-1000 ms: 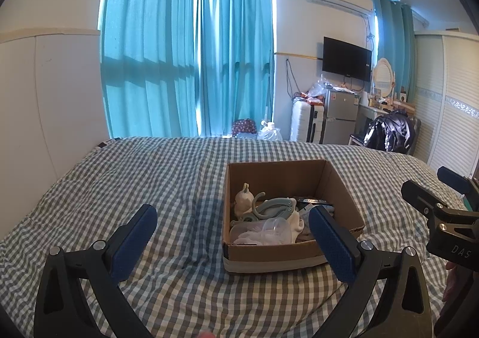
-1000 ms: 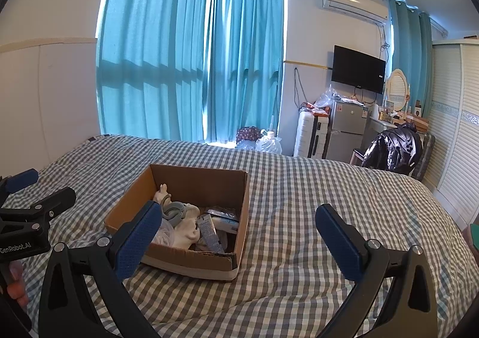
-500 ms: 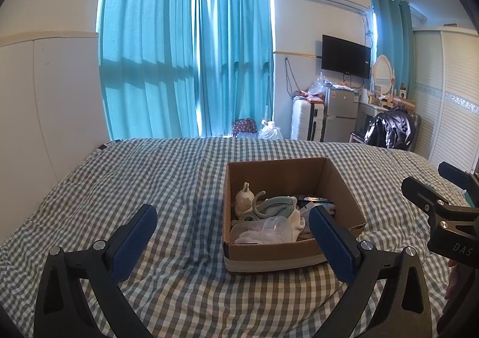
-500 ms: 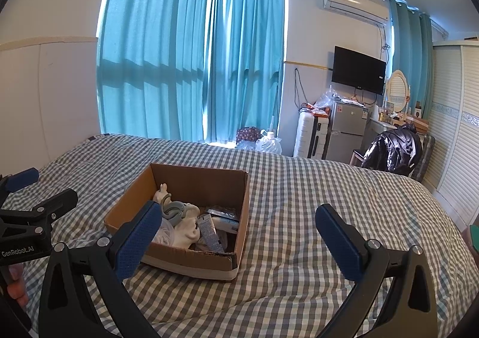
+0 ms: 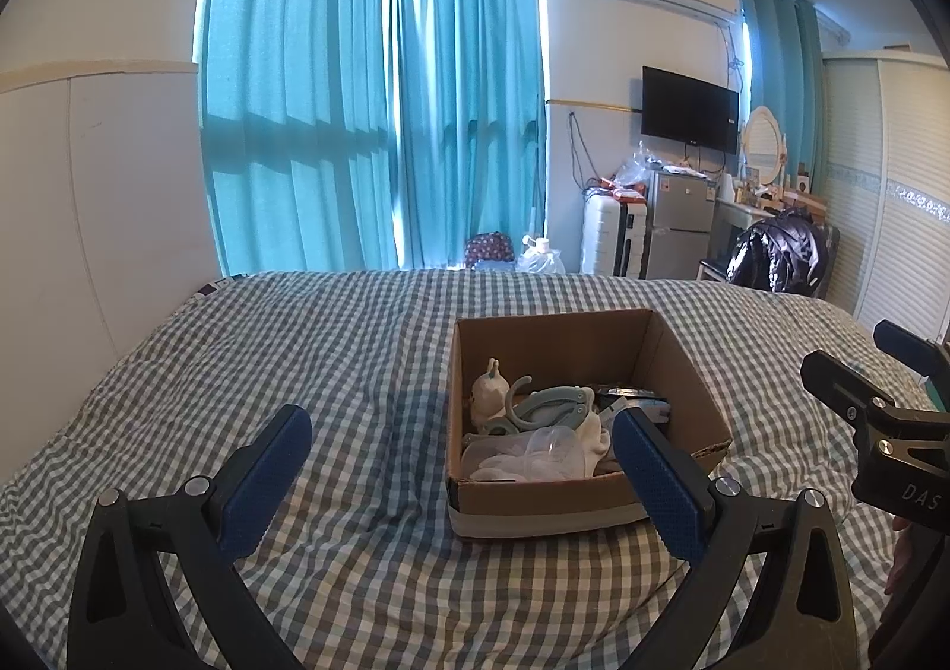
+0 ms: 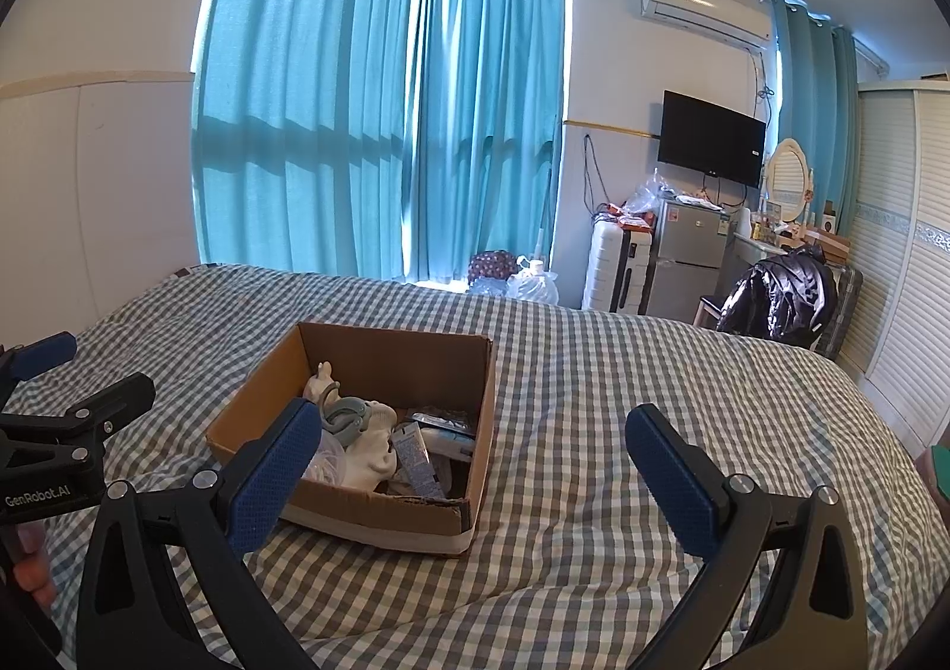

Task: Organize objects

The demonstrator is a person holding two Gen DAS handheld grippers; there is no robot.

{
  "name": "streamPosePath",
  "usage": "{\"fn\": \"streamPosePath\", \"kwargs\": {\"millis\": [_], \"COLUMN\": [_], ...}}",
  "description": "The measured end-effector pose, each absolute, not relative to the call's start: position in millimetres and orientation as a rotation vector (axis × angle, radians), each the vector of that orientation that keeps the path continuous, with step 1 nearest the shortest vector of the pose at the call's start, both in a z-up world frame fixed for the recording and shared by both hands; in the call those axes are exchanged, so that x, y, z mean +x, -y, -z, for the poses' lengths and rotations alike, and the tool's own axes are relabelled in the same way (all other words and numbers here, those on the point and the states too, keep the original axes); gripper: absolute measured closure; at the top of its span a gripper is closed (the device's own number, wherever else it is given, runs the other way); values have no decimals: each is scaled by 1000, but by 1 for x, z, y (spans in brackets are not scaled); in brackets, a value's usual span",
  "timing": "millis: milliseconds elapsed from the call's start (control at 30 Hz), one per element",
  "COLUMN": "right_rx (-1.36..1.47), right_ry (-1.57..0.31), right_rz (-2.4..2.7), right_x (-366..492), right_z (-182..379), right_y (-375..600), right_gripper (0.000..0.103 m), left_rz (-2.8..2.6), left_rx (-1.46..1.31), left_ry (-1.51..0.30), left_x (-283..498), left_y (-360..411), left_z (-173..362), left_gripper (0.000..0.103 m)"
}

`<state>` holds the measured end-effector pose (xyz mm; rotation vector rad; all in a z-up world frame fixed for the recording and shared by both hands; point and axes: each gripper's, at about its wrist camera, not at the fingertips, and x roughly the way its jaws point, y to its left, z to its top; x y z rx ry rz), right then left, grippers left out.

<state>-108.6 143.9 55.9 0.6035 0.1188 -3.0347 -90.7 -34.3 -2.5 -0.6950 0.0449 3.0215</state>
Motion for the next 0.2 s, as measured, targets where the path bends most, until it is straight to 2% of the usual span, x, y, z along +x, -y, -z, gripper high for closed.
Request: {"fn": "streamPosePath", "kwargs": {"millis": [200], "right_rx": [612], "right_ry": [-119], "right_rz": [3031], "right_x": [-109], "right_z": [-54], "right_y": [-145], "right_gripper": [0], "left_rz": [-3025], "left_rx": [-695], "left_ry": [-61], "left_x": [-91], "left_y": [33], "left_z": [4], "left_gripper": [0]}}
